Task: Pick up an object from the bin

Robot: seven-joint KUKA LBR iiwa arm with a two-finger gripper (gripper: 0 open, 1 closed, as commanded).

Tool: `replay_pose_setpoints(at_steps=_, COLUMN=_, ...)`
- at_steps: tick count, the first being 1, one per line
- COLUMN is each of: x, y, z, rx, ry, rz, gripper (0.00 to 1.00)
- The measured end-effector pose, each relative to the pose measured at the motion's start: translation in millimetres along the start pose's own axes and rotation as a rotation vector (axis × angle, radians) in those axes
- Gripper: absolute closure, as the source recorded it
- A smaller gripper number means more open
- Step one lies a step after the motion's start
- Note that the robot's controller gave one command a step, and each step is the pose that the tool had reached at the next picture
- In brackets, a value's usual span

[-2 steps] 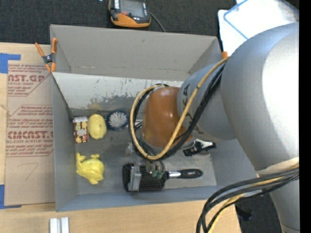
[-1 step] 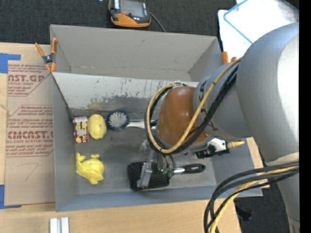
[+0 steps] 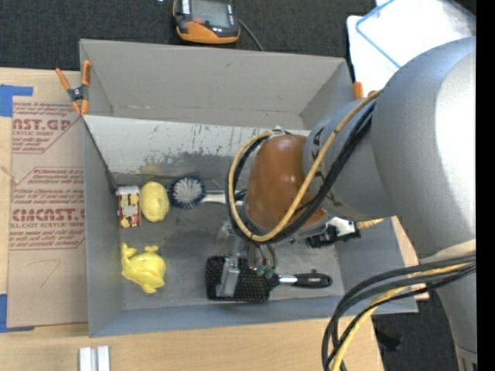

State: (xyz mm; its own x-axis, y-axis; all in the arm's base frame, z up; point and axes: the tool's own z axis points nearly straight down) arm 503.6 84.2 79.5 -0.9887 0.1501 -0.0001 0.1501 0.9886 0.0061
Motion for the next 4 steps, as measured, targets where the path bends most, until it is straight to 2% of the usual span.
replay_pose_setpoints(at_steps=1, x=3.0, y=-27.7, z=7.8, rx=-0.004, ry=-0.009, rz=0.063, gripper=0.00)
replay_pose_setpoints(at_steps=2, x=-4.3, y=-38.8, z=3.9, rx=-0.006, ry=-0.004, rz=0.052, gripper=1.00)
replay_pose_setpoints(at_steps=3, x=-4.4, y=-38.8, z=3.8, rx=-0.006, ry=-0.004, rz=0.052, gripper=1.00)
replay_pose_setpoints(at_steps=4, x=-5.5, y=-49.3, z=4.9, rx=-0.013, ry=-0.008, rz=0.050, gripper=1.00)
